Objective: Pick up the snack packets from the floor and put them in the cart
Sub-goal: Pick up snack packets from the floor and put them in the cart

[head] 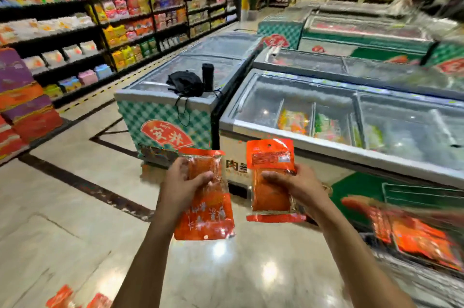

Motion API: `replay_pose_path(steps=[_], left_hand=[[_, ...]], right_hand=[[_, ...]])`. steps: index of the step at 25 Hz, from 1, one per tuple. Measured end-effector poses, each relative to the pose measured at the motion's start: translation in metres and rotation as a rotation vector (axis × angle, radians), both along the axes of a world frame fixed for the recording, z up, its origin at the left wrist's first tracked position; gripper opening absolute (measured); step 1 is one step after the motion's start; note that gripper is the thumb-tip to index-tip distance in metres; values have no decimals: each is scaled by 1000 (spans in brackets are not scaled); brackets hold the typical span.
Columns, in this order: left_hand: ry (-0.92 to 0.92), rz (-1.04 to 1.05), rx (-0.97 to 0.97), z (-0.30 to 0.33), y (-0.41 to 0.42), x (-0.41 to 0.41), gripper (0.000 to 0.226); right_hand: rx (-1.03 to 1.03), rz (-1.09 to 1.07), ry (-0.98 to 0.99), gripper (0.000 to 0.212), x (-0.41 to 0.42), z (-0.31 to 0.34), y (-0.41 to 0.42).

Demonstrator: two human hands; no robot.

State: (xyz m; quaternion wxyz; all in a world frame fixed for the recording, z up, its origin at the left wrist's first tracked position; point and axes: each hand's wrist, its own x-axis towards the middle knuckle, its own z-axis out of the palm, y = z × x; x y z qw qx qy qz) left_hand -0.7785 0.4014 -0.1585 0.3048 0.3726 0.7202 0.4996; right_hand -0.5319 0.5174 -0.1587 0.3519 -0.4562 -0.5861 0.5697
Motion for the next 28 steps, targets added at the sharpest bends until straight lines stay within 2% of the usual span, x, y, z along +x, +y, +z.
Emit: replay_pose_path(steps=[4, 8, 11, 14, 19, 24, 28], left_hand=[[35, -154, -24, -19, 66, 87, 47], [46, -352, -25, -26, 142, 172, 39], [1, -458, -13, -32, 195, 228, 37], [-39, -570, -15, -39, 253, 285, 39], [-71, -761, -51, -52, 333, 385, 46], [-70, -943, -133, -72, 373, 505, 42], [-58, -993, -148, -95, 400, 597, 32]], right_hand=[[-27, -174, 32, 26, 107, -2, 29], [-43, -334, 65, 29, 205, -10, 56], [-51, -435, 72, 29, 261, -15, 79], [-62, -509, 66, 40, 316, -17, 109], [-78, -715, 58, 31, 400, -28, 136], [-125, -861, 53, 48, 503, -51, 139], [-131, -947, 62, 35, 596, -71, 148]])
